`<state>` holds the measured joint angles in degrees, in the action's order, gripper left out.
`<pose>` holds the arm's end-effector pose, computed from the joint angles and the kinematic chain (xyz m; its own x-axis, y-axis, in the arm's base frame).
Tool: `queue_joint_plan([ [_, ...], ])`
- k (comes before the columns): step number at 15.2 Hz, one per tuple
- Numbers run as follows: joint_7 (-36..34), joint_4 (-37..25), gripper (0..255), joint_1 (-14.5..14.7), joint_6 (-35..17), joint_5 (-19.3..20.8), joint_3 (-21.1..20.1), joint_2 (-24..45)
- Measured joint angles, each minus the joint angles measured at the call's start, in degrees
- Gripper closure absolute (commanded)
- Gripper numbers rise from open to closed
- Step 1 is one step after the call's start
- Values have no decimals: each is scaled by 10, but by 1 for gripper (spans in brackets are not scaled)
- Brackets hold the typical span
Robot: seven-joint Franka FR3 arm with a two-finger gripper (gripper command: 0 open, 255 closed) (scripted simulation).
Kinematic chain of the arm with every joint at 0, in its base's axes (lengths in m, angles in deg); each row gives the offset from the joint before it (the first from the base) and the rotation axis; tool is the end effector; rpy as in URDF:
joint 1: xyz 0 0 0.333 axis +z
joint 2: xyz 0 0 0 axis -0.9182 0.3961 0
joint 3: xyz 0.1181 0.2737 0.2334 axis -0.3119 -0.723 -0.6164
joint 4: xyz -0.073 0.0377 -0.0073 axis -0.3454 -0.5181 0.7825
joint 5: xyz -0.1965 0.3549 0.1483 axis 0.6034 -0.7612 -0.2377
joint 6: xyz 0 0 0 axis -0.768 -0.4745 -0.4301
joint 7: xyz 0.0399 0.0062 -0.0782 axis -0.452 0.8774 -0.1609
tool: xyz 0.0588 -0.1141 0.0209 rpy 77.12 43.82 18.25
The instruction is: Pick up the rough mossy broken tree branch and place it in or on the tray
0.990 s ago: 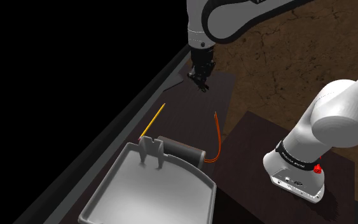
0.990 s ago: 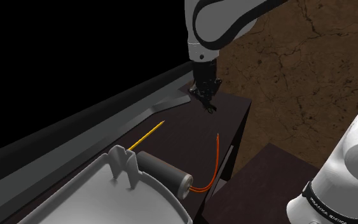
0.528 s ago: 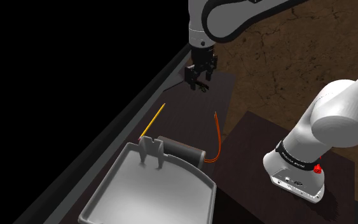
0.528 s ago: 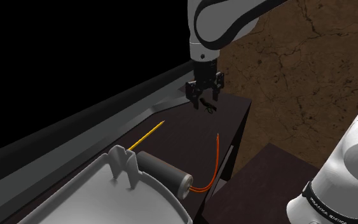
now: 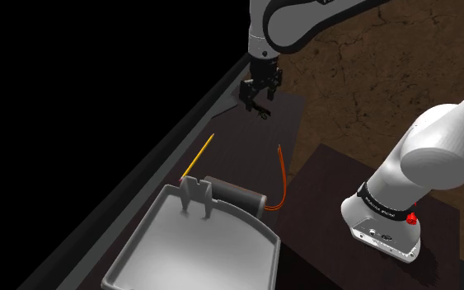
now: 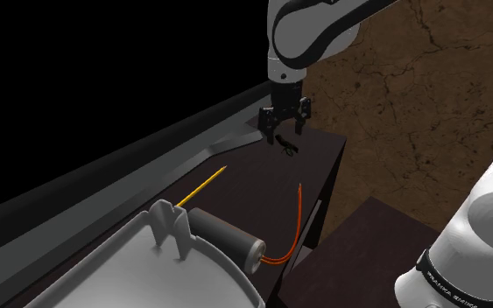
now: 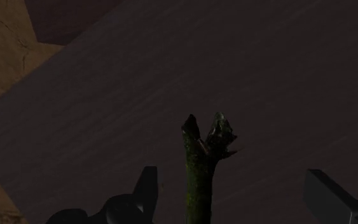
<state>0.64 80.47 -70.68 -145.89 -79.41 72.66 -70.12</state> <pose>0.4464 0.0551 0.4310 0.9767 -0.2145 -0.0061 -0.2135 -0.9742 0.0727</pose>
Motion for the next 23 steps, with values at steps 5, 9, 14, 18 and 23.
queue_joint_plan([
  [5,4,2,0,-11,-34,1,3,4],
  [9,5,3,0,-15,-35,2,0,4],
  [14,6,3,255,-16,-36,0,-1,4],
  [18,1,3,255,-15,-40,-3,-1,4],
  [23,23,9,0,-11,-7,-30,14,-12],
])
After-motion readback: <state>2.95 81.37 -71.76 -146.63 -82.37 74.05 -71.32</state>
